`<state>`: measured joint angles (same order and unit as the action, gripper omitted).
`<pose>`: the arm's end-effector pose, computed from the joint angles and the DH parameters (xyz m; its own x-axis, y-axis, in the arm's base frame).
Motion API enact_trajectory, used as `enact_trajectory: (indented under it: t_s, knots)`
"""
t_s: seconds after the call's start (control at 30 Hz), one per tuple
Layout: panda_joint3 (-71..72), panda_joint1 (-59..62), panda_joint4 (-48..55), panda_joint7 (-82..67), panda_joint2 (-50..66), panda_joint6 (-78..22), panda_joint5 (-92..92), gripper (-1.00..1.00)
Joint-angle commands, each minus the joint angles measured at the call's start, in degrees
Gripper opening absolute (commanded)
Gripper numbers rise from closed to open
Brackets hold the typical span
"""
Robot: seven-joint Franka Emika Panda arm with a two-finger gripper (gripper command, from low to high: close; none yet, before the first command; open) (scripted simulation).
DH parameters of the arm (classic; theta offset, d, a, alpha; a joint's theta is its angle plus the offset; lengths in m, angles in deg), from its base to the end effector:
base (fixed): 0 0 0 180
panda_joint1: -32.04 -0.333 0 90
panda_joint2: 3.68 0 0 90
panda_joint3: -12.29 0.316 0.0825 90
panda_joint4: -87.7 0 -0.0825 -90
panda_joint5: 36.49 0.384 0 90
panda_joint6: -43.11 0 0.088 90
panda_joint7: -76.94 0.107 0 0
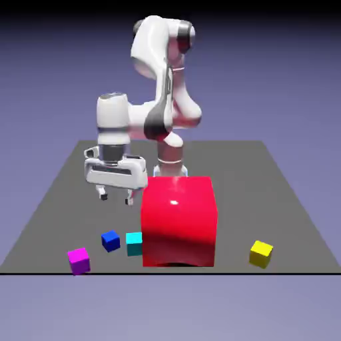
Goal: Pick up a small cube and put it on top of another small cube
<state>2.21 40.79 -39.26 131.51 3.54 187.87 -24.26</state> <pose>0.5300 -0.1821 0.3396 0.1303 -0.9915 -0.0045 -0.9675 -0.1262 -0.2191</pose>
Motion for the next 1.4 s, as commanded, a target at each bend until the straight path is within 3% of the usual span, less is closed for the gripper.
enact_trajectory:
  t_s: [0.0, 0.43, 0.63, 0.67, 0.8, 1.37]
  knots:
    - [-0.52, 0.37, 1.77, 0.63, 2.08, -1.52, 0.64, 0.00]
    - [-7.35, 6.66, 24.80, 8.83, 29.06, -21.31, 8.91, 0.00]
    - [-2.62, 9.74, 23.99, 8.43, 35.14, -13.91, 9.43, 0.00]
    - [-2.62, 9.74, 23.99, 8.43, 35.14, -13.91, 9.43, -1.00]
    - [-7.35, 6.74, 24.97, 8.89, 29.32, -21.39, 8.97, -1.00]
    - [27.29, -25.68, 20.02, -20.55, 20.19, -25.43, -26.46, -1.00]
